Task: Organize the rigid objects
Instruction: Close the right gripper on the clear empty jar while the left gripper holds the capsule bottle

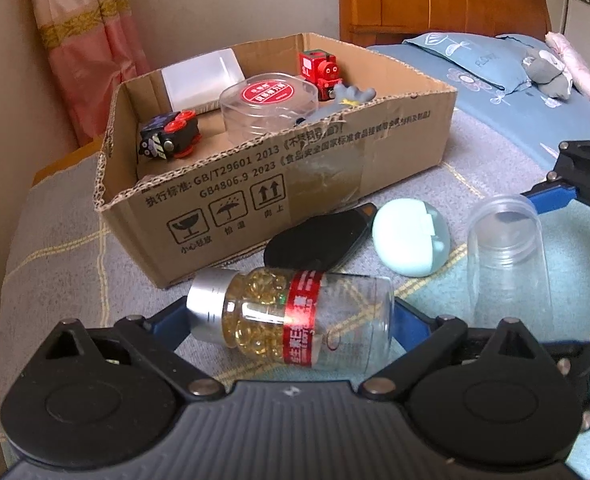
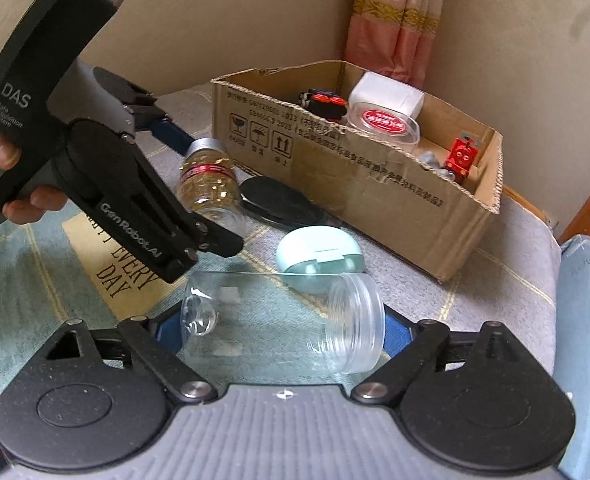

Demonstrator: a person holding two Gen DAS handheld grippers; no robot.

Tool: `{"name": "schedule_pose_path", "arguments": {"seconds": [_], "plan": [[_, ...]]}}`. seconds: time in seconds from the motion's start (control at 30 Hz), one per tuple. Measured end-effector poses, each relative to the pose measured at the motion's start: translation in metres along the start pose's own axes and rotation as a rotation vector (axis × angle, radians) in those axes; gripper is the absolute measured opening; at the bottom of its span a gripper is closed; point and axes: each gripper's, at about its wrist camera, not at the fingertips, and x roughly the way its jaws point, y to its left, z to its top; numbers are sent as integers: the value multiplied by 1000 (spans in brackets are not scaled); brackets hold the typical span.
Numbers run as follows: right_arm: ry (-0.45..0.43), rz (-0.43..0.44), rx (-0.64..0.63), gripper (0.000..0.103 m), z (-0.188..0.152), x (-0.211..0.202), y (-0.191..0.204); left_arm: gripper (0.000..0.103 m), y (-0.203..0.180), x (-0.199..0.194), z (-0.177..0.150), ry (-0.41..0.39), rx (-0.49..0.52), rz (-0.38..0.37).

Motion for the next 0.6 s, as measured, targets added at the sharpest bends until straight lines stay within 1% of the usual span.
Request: {"name": "schedule_pose_path", "arguments": {"seconds": [0.13, 0.37, 0.6], "plan": [[-2, 3, 14, 94, 2, -8, -5, 99, 0, -12, 2, -2, 12, -1], [-13, -8, -3, 94, 4, -27, -5, 99, -6, -36, 8, 3, 56, 20], [-39, -1, -14, 94, 8, -49, -6, 99, -15, -60, 16, -6, 88, 27]]}}
